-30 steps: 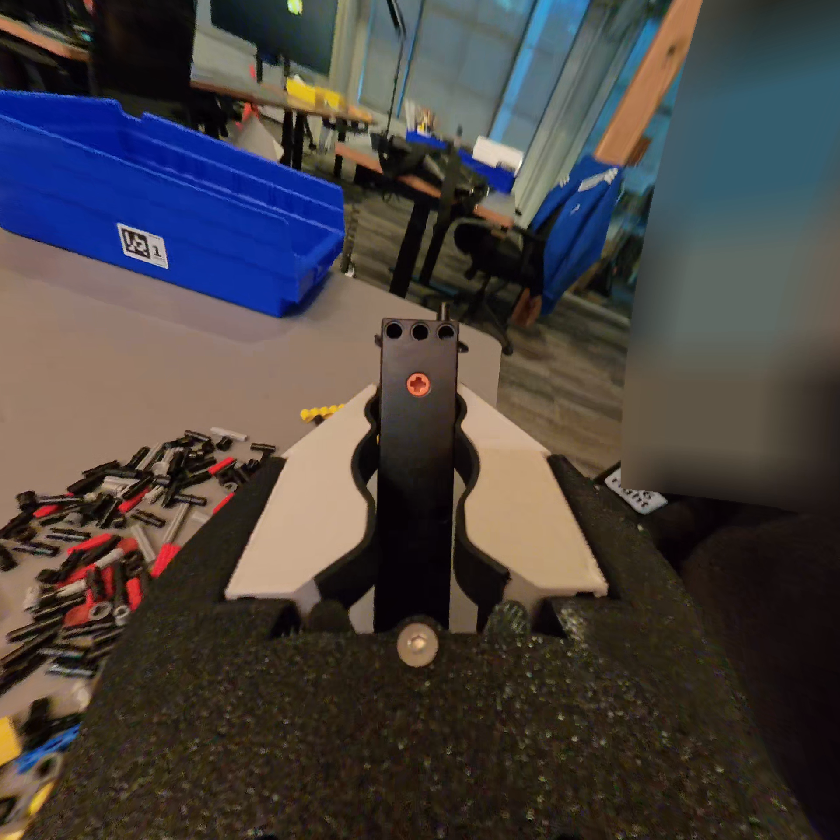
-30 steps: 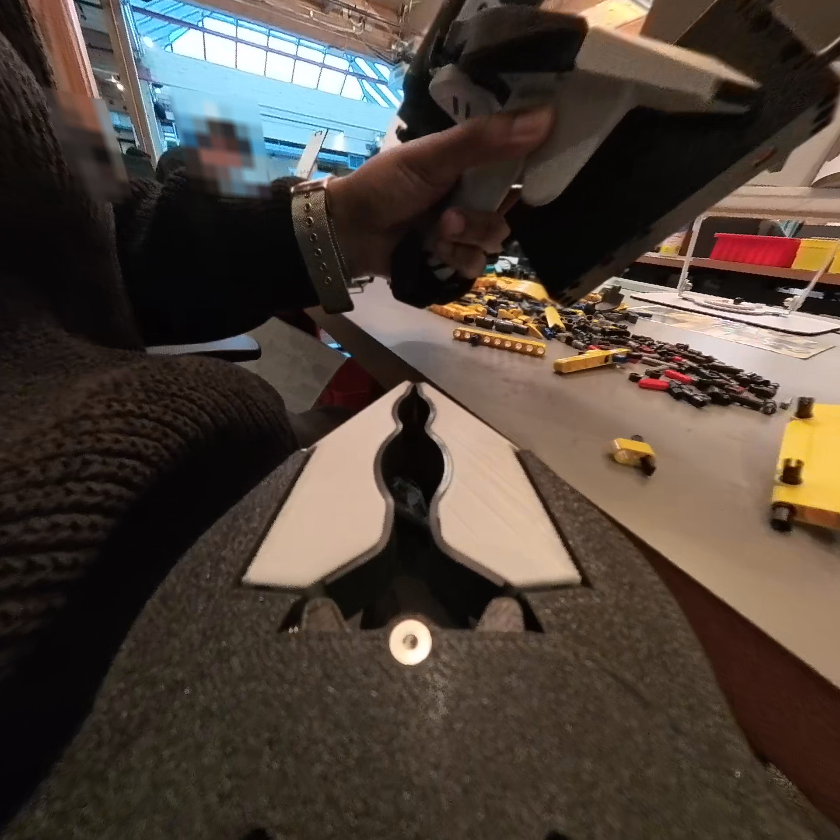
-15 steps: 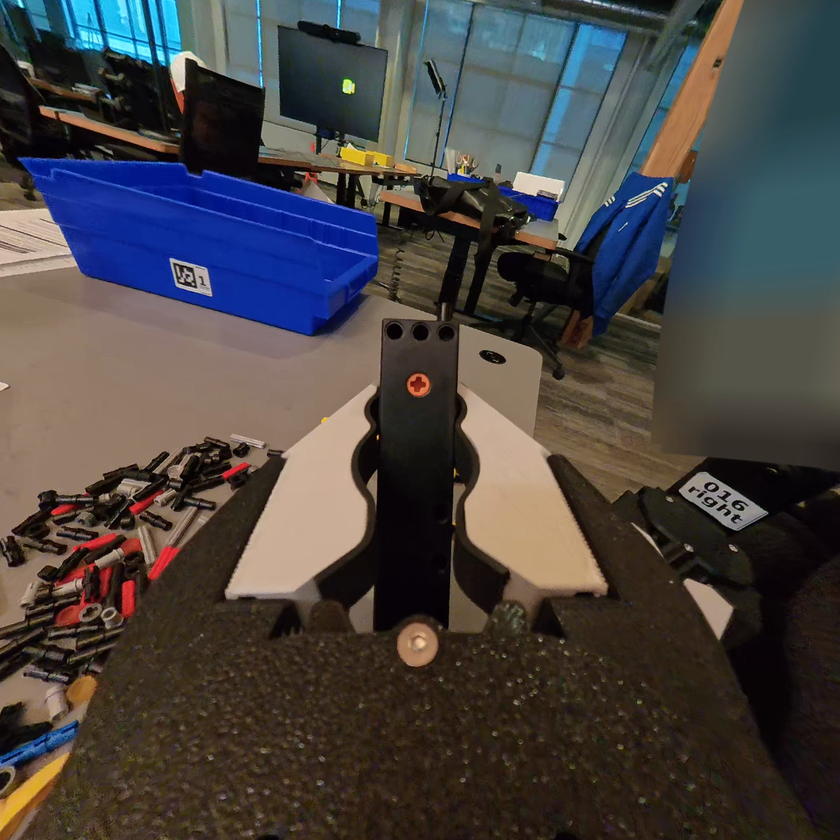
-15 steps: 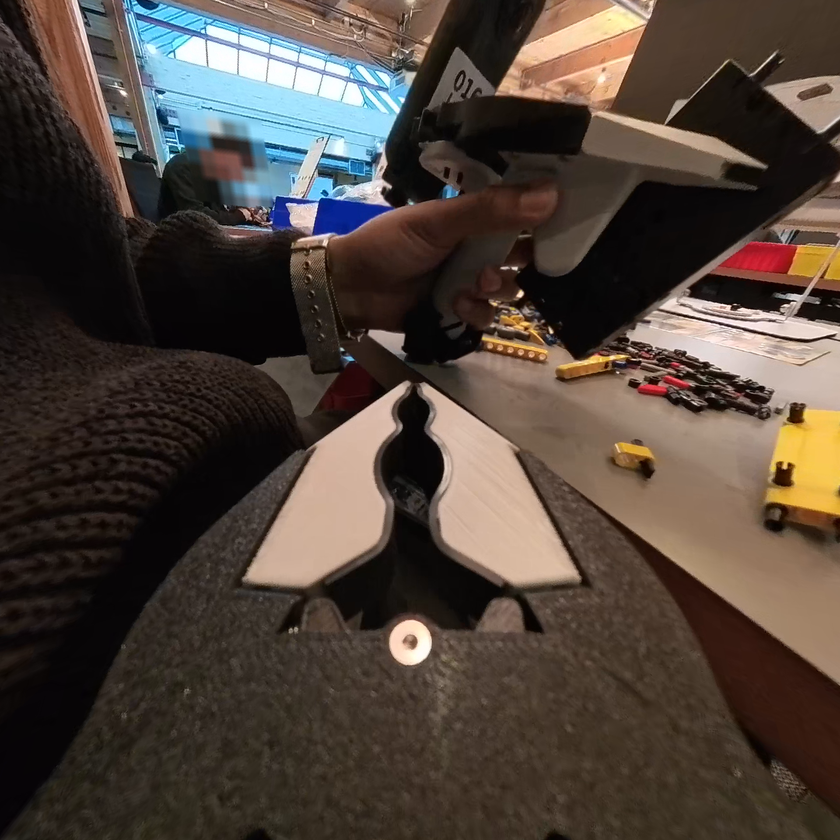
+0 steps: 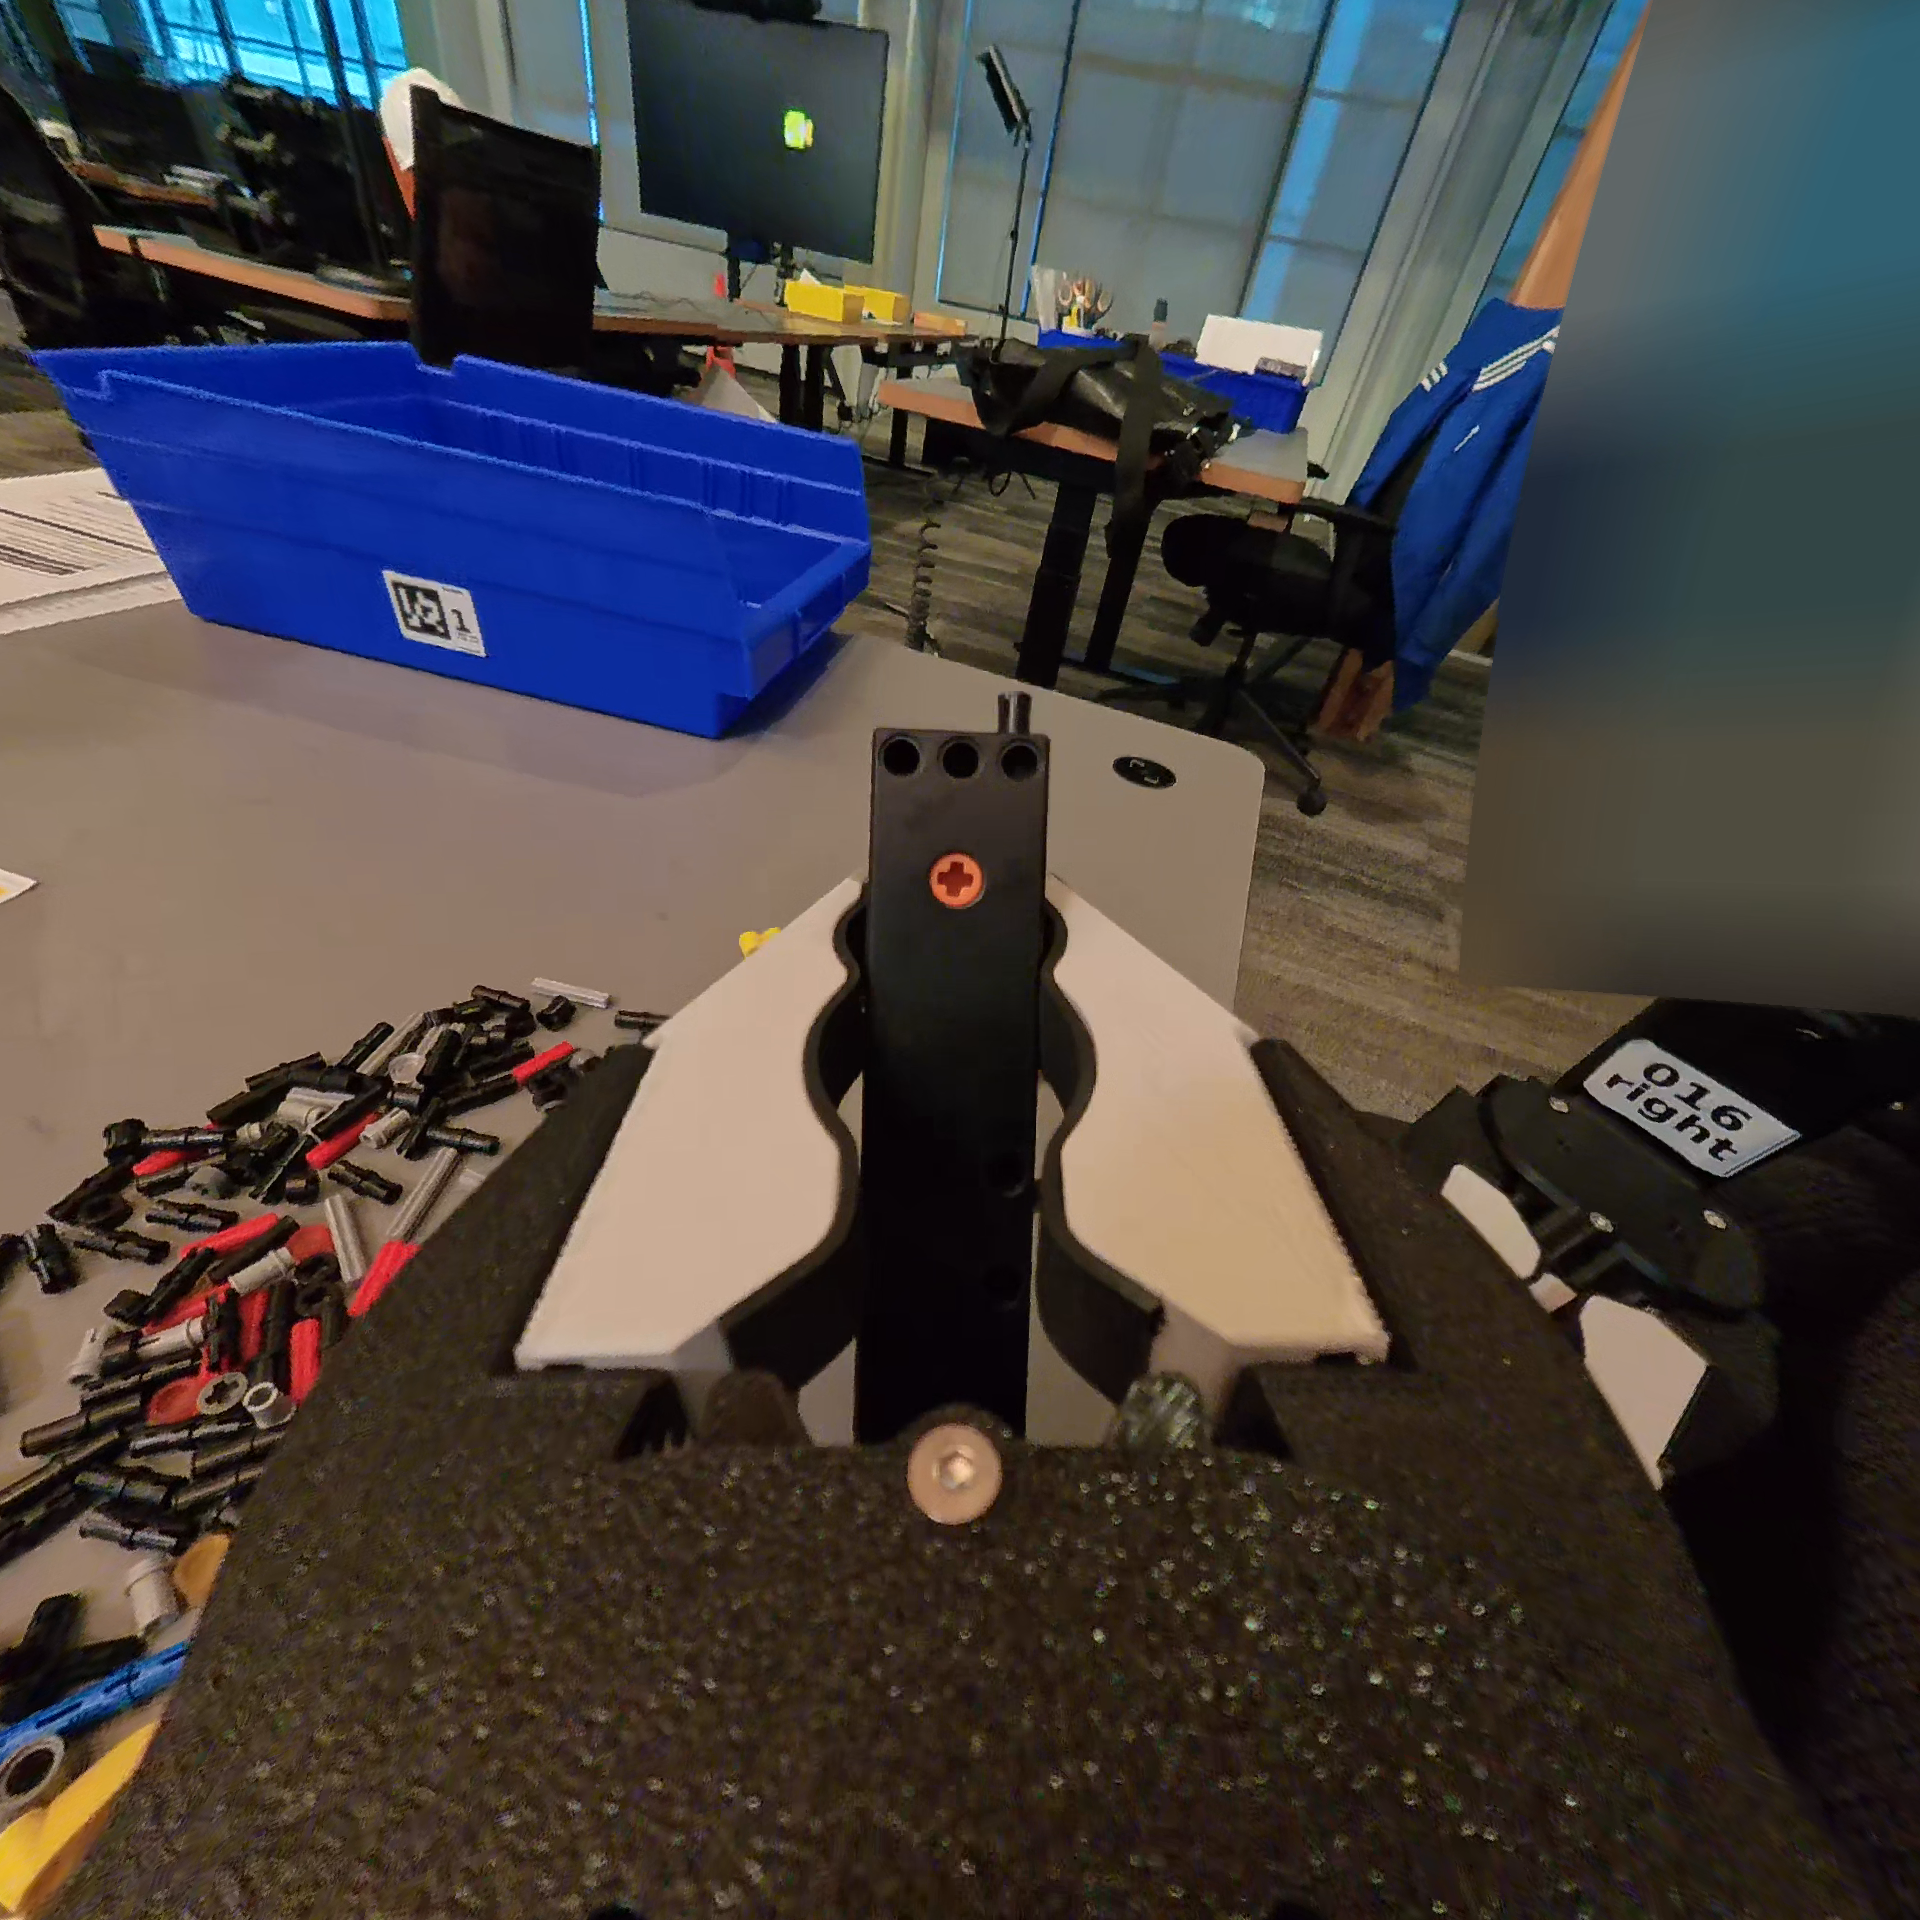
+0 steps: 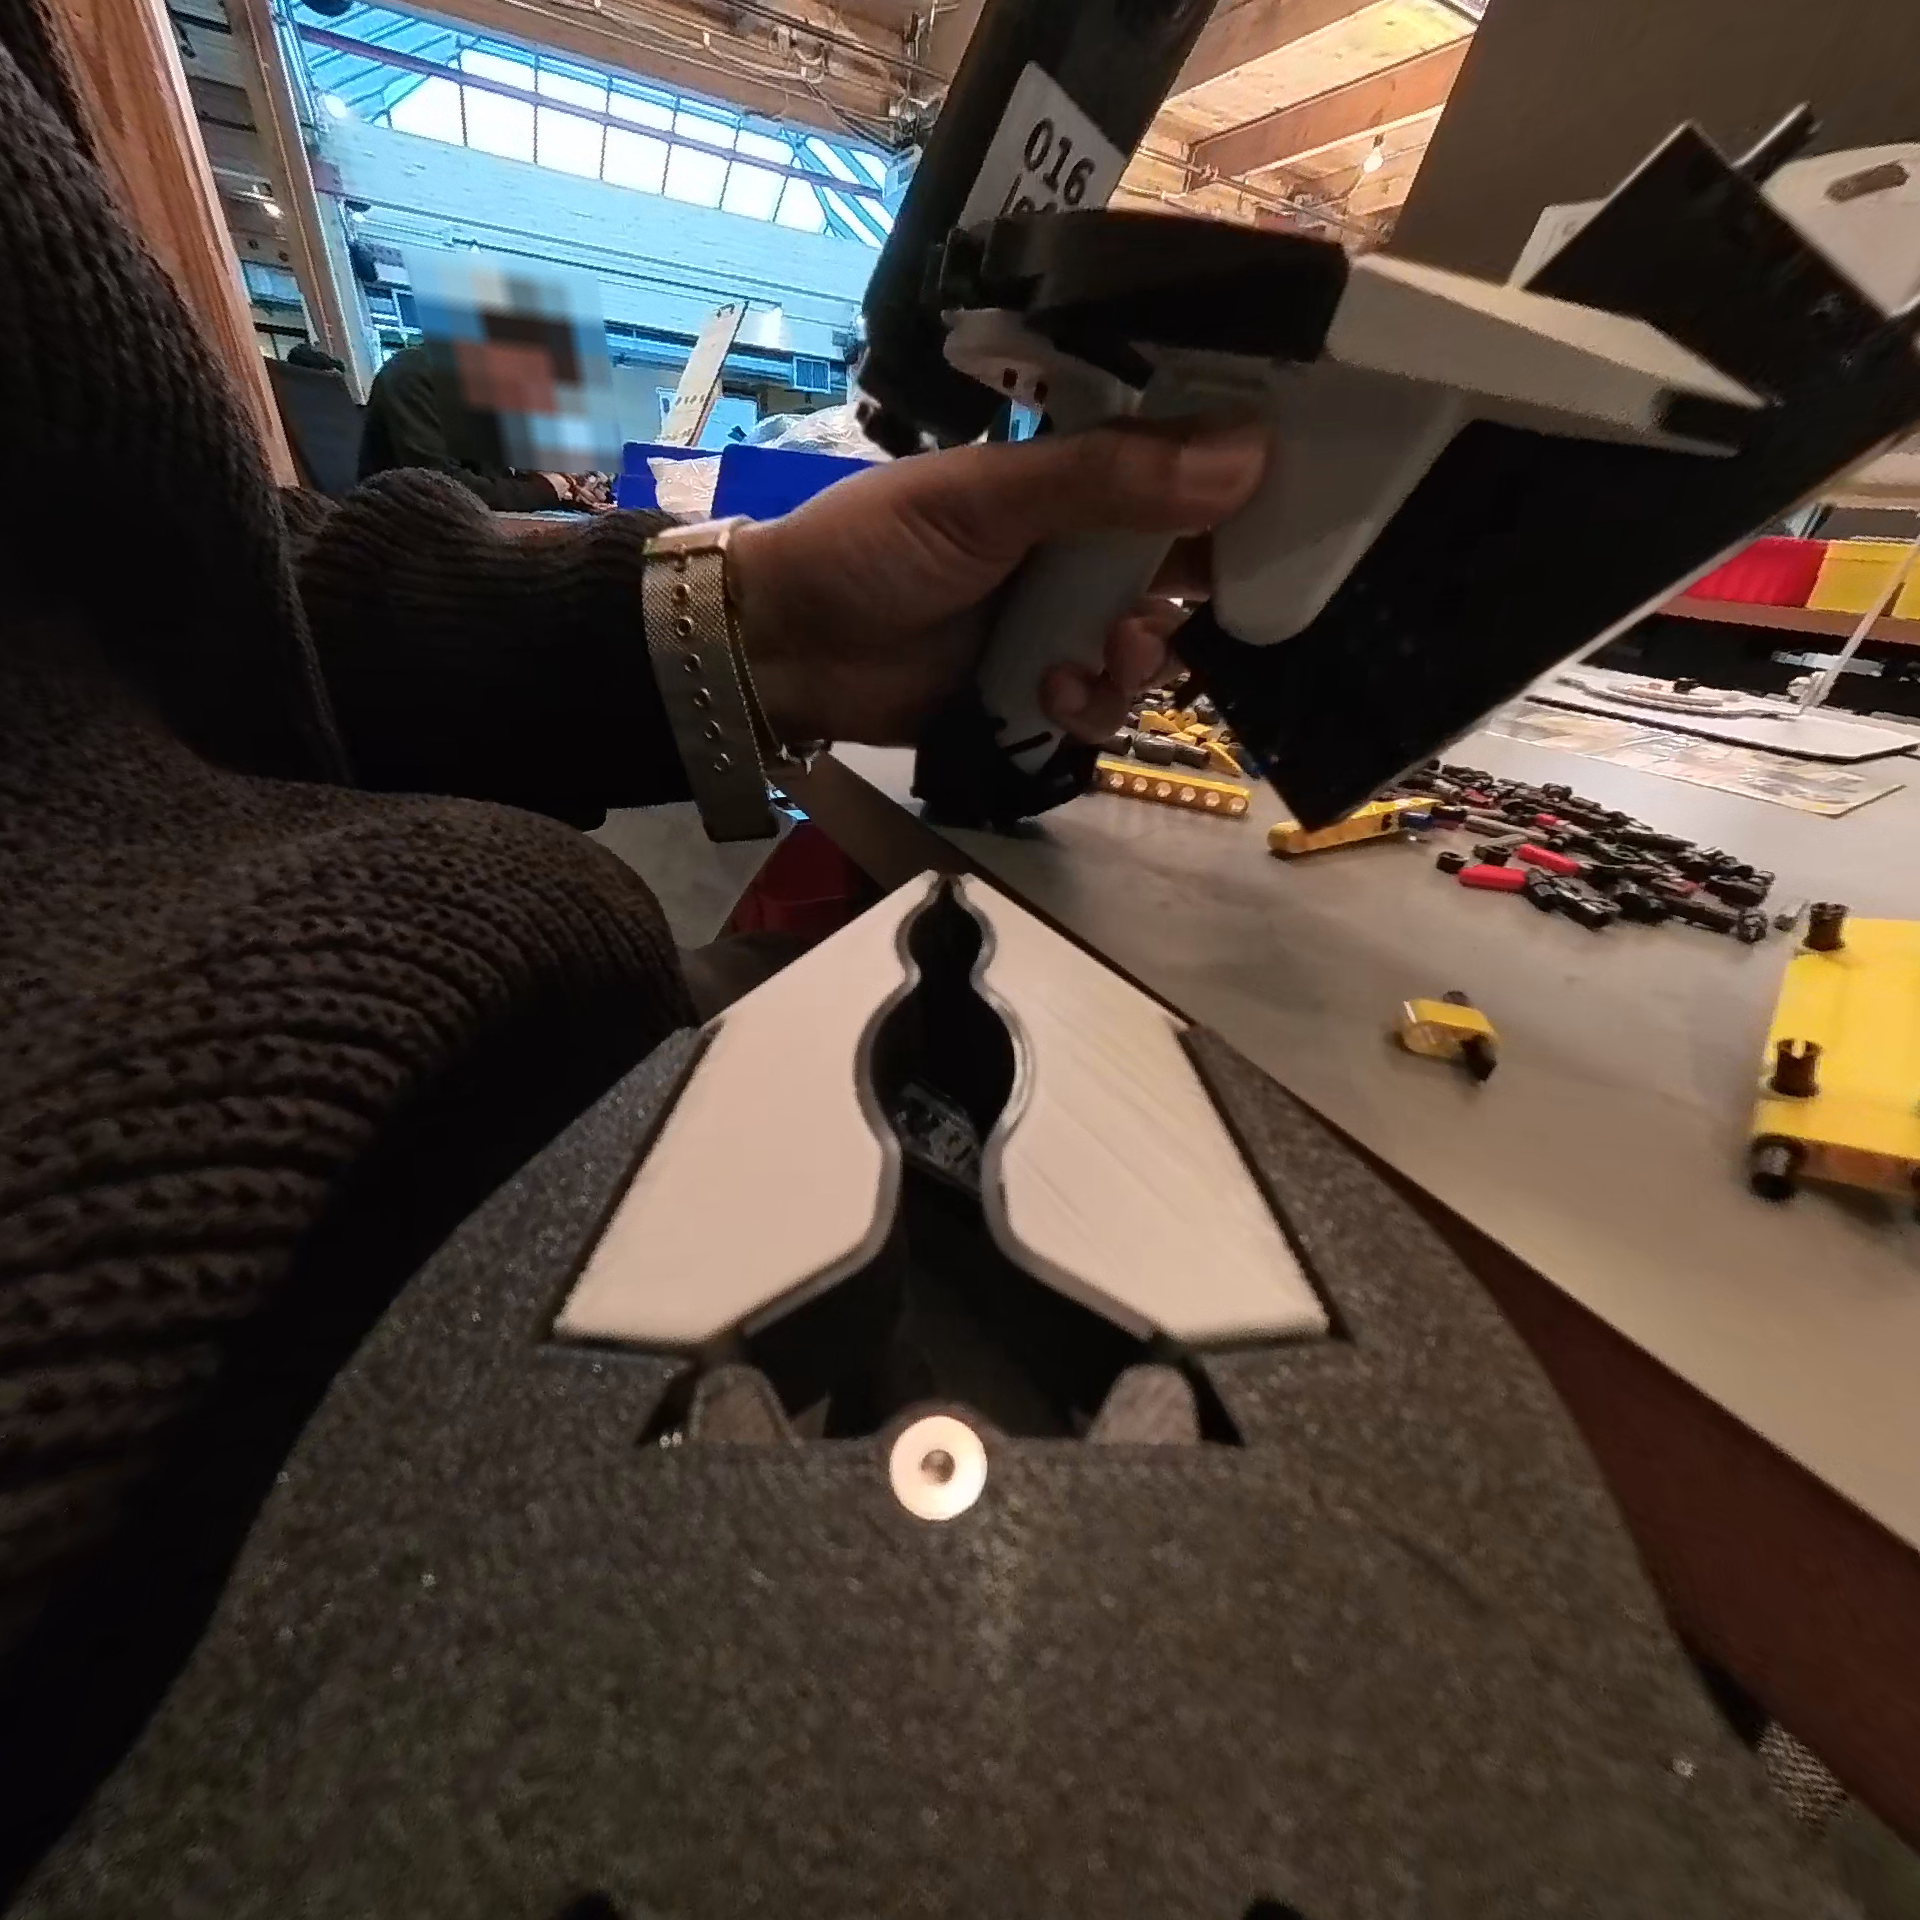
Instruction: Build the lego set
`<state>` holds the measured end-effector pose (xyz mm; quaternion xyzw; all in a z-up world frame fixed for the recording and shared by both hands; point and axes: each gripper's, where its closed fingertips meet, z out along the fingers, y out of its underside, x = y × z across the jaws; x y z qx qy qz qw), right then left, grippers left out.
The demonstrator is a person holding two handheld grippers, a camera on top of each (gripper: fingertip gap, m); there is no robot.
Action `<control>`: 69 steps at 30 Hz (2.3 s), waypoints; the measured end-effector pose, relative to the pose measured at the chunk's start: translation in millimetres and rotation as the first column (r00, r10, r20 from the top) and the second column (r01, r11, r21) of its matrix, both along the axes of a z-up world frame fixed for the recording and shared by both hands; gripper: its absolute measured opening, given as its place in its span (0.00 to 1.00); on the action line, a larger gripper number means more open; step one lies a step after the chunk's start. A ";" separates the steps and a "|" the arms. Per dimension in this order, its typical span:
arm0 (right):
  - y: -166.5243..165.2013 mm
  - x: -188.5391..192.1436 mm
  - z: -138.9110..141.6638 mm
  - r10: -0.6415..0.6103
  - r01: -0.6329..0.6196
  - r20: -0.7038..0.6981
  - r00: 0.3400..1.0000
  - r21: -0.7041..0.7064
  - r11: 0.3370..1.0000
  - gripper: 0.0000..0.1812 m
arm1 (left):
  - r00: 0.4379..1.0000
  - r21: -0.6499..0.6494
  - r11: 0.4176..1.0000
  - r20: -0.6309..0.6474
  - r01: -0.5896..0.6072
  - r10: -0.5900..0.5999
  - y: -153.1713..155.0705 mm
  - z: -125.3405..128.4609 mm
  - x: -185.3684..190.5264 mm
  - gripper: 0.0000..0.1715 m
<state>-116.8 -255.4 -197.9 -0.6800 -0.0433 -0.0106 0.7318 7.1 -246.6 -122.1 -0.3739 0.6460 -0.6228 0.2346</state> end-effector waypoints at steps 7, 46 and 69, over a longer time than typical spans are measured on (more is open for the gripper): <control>0.1 -0.1 -0.6 0.000 0.000 -0.001 1.000 -0.002 1.000 0.00 | 0.999 0.001 1.000 -0.033 0.000 0.000 0.8 -3.9 2.2 0.15; 0.1 288.5 -20.6 -0.511 0.312 -0.074 0.857 -0.715 0.626 0.41 | 0.973 0.227 0.974 -0.225 -0.005 0.057 23.5 -39.0 -16.9 0.15; -15.9 292.3 -22.4 -0.580 0.389 -0.022 0.814 -0.721 0.573 0.41 | 0.979 0.172 0.985 -0.202 0.003 0.032 21.5 -38.3 -12.6 0.16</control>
